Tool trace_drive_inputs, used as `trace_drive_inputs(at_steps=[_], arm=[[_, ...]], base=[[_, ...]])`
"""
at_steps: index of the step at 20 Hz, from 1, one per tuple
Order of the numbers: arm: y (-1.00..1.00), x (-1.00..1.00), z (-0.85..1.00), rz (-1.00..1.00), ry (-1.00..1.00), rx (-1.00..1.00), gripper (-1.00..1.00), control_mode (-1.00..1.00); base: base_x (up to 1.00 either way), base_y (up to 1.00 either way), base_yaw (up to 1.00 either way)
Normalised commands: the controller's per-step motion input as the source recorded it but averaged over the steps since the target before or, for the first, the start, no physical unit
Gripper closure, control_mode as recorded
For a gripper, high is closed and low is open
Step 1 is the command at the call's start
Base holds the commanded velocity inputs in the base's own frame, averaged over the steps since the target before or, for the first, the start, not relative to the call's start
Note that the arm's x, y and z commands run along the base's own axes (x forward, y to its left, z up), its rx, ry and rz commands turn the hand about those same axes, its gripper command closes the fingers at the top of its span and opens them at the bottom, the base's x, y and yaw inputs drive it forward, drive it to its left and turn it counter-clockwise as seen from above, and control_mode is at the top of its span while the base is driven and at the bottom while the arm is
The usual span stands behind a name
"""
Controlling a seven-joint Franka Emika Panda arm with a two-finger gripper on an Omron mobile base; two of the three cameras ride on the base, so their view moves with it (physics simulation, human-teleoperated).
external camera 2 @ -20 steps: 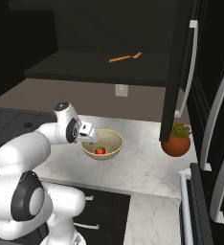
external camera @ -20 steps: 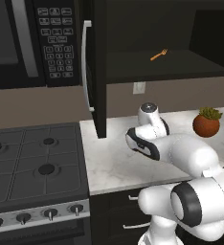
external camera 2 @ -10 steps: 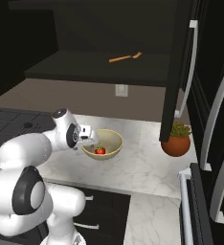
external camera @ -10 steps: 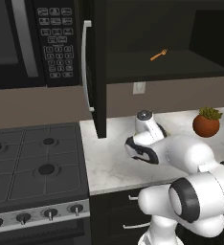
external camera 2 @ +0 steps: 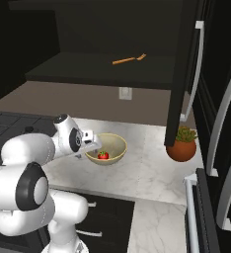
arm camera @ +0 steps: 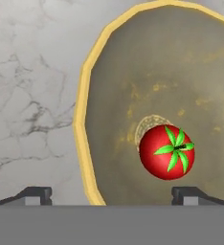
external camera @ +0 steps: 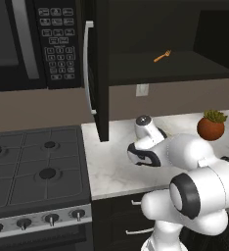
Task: Pick the tomato from the cabinet and place it in the bowl. Then pick the bowl and place it in the sink. Then turn on the sink facuet.
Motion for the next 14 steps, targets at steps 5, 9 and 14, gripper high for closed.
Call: trace_drive_inputs(at_steps=[5, 9, 14], arm=[[-0.08, 0.0, 0.0, 0.04, 0.02, -0.03, 1.0, -1.0], [-0.15, 0.0, -0.07, 0.04, 0.01, 0.0, 1.0, -1.0], [-0.01, 0.0, -0.03, 0.0, 0.06, 0.0, 1.0, -1.0]], base=[[0.0, 0.0, 0.0], [0.0, 0.0, 0.0], [0.0, 0.0, 0.0]])
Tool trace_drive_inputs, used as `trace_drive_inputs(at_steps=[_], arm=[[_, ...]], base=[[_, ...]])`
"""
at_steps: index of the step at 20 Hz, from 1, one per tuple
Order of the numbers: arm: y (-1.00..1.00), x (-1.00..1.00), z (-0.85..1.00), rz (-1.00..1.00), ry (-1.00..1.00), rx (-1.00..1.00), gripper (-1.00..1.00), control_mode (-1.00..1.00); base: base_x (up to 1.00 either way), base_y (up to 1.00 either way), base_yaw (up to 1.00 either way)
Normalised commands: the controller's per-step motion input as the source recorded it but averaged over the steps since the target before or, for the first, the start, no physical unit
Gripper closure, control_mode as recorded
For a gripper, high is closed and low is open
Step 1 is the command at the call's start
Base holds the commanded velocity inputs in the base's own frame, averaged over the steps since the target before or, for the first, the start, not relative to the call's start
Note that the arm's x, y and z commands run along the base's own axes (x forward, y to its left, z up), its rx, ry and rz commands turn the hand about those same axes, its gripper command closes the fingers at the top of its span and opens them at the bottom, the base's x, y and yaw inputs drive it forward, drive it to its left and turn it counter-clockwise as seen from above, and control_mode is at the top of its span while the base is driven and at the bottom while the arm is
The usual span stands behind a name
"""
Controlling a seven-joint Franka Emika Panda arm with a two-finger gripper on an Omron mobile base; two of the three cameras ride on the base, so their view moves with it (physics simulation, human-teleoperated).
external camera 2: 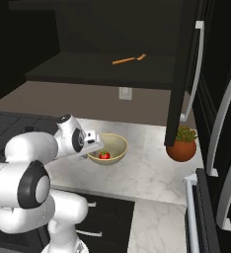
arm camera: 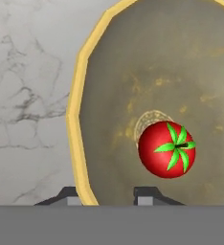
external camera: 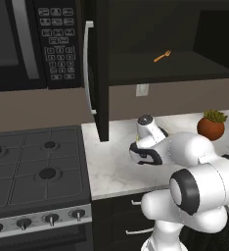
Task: Pick the tomato from the cabinet and place it in the bowl. Then pick the bowl and place it in the sink. Then turn on the sink facuet.
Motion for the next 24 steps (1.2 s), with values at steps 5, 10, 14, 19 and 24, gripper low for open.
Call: trace_drive_inputs(at_steps=[5, 10, 14, 19, 24], arm=[[0.0, -0.21, 0.2, 0.01, 0.0, 0.0, 1.0, -1.0], [0.04, -0.66, 0.65, 0.1, 0.0, 0.01, 1.0, -1.0], [0.0, -0.98, 0.74, 0.17, 0.0, 0.0, 1.0, -1.0], [0.02, -1.0, 0.76, 0.28, -0.02, 0.0, 1.0, -1.0], [0.0, -1.0, 0.67, 0.43, -0.07, -0.01, 1.0, -1.0]], base=[[0.0, 0.0, 0.0], [0.0, 0.0, 0.0], [0.0, 0.0, 0.0], [0.0, 0.0, 0.0], [0.0, 0.0, 0.0]])
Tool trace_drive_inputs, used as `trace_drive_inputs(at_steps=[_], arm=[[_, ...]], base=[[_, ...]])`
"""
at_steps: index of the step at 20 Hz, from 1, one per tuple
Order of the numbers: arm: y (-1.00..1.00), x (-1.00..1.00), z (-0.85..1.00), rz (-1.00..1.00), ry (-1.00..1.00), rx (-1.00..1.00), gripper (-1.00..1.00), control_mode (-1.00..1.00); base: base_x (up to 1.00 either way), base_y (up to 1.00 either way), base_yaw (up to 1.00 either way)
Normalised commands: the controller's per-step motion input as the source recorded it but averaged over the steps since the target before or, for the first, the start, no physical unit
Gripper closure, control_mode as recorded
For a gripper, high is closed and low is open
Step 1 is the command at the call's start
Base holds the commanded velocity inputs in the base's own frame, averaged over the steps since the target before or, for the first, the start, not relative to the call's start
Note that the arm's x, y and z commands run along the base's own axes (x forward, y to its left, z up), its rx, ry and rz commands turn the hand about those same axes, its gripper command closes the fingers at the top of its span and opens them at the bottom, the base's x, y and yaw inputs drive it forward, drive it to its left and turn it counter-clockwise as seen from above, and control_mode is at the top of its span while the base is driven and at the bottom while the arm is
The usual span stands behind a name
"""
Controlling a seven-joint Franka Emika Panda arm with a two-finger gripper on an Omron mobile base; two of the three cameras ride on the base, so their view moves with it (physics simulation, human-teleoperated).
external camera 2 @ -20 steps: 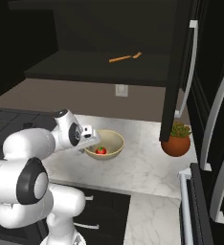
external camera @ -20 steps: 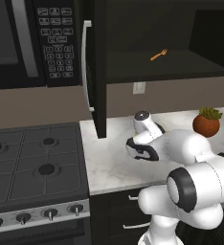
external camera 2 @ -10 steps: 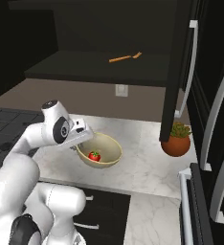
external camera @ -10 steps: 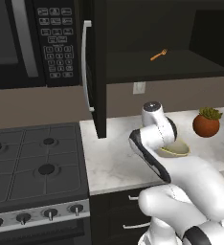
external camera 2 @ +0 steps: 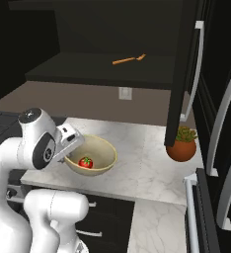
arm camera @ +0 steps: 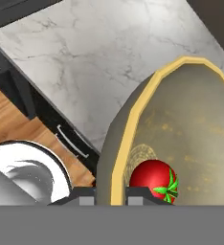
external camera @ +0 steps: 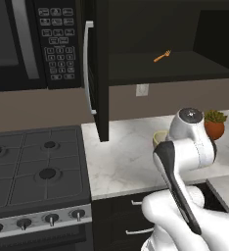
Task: Pick the tomato from the cabinet and place it in the bowl. Then pick the bowl and place it in the sink. Then turn on the sink facuet.
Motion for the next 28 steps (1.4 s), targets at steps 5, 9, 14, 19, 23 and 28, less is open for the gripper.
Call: trace_drive_inputs(at_steps=[5, 9, 14, 19, 23, 28], arm=[[0.0, -0.86, 0.78, 0.54, -0.12, -0.13, 1.0, -1.0], [0.0, -0.84, 0.88, 0.61, -0.16, -0.22, 1.0, -1.0], [0.0, -0.75, 0.51, 0.53, -0.03, -0.16, 1.0, -1.0], [0.0, -0.16, 0.35, 0.23, 0.0, -0.05, 1.0, -1.0], [0.0, 0.0, 0.22, 0.07, -0.02, -0.03, 1.0, -1.0], [0.0, -0.18, 0.01, 0.0, -0.05, 0.0, 1.0, -1.0]], base=[[0.0, 0.0, 0.0], [0.0, 0.0, 0.0], [0.0, 0.0, 0.0], [0.0, 0.0, 0.0], [0.0, 0.0, 0.0], [0.0, 0.0, 0.0]])
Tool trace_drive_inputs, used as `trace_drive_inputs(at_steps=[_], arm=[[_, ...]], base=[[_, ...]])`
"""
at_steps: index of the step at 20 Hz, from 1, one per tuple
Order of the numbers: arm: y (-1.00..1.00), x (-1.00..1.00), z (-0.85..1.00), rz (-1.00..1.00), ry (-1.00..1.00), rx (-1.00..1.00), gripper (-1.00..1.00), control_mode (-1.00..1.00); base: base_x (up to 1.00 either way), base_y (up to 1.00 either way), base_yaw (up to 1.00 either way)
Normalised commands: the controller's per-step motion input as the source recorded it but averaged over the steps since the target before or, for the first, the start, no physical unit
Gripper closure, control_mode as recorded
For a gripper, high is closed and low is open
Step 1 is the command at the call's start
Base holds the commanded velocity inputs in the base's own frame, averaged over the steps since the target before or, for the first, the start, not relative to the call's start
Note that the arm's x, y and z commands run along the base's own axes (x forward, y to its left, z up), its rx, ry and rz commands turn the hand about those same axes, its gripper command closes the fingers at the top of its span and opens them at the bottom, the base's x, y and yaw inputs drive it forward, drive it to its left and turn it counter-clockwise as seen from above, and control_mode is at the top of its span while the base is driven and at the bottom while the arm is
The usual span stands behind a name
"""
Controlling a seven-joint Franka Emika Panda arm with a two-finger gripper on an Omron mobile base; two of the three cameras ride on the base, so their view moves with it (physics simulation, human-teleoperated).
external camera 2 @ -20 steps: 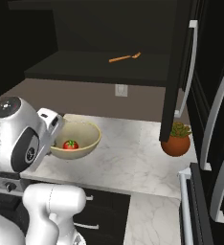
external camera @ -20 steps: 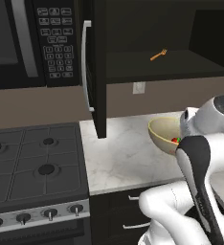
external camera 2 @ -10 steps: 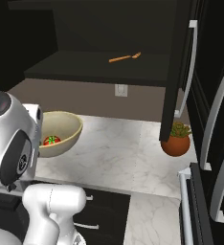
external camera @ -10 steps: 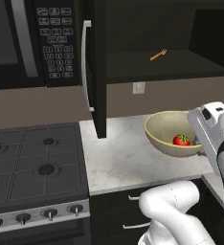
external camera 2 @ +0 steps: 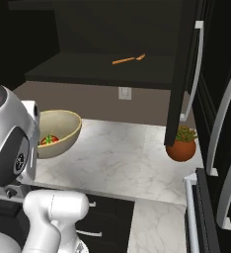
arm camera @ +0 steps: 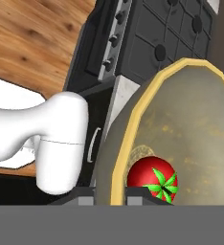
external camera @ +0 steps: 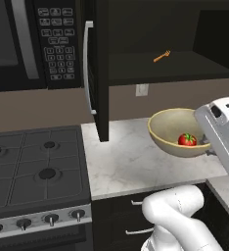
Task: Pick the tomato from the cabinet and place it in the bowl. Then pick the bowl and place it in the sink. Then turn on the sink facuet.
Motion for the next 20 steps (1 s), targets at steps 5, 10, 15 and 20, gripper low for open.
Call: trace_drive_inputs(at_steps=[5, 10, 15, 20], arm=[[0.0, -0.03, -0.01, 0.0, 0.01, 0.0, 1.0, -1.0], [0.0, -0.09, -0.02, 0.0, 0.01, 0.0, 1.0, -1.0], [0.0, 0.0, 0.0, 0.0, 0.0, 0.0, 1.0, 1.0], [0.0, 0.0, 0.0, 0.0, 0.0, 0.0, 1.0, 1.0]], base=[[0.0, 0.0, 0.0], [0.0, 0.0, 0.0], [-0.79, 0.06, 0.0], [-0.74, 0.33, 0.21]])
